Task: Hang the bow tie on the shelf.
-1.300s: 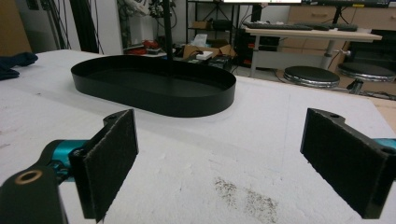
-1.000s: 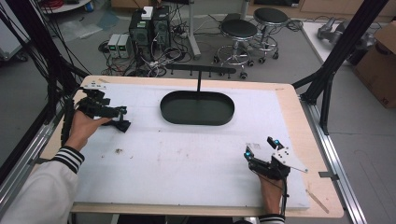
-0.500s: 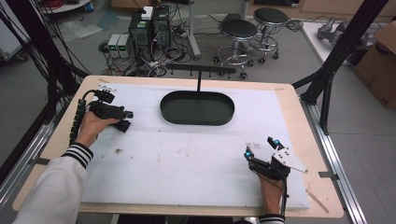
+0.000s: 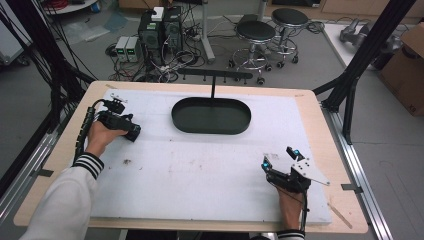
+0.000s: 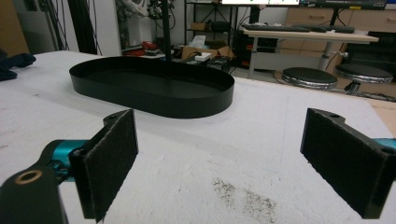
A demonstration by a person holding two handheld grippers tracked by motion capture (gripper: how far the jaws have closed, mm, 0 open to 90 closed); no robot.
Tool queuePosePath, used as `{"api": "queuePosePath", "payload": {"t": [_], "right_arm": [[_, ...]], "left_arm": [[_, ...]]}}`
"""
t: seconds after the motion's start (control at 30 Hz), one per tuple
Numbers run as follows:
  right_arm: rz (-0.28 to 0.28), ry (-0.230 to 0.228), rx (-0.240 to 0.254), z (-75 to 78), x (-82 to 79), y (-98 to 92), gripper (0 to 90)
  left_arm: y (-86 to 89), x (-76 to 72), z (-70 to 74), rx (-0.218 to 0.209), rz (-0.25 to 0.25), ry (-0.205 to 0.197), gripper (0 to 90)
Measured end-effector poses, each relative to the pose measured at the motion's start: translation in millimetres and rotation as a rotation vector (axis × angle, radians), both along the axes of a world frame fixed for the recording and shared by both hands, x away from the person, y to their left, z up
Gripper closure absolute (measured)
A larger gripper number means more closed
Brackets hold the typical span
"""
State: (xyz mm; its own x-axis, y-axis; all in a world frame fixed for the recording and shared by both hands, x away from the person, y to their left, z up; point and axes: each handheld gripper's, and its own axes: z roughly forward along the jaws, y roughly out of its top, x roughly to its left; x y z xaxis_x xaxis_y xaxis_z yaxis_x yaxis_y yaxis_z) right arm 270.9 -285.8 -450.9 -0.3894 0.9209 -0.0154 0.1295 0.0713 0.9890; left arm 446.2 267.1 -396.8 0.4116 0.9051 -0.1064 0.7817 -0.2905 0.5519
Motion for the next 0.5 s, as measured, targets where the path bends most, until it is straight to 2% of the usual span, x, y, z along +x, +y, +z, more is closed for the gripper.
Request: {"api": "queuePosePath", "payload": {"t": [0.1, 0.5], "right_arm": [[0.000, -0.001, 0.000, 0.0, 0.0, -0.1, 10.2], [-0.003, -0.005, 0.005, -0.1, -0.2, -0.9, 10.2]], "left_arm": [[0.1, 1.6, -3.3, 0.003, 0.008, 0.022, 42.6], [-3.5, 3.9, -7.5, 0.037, 0.034, 0.041, 54.0]]}}
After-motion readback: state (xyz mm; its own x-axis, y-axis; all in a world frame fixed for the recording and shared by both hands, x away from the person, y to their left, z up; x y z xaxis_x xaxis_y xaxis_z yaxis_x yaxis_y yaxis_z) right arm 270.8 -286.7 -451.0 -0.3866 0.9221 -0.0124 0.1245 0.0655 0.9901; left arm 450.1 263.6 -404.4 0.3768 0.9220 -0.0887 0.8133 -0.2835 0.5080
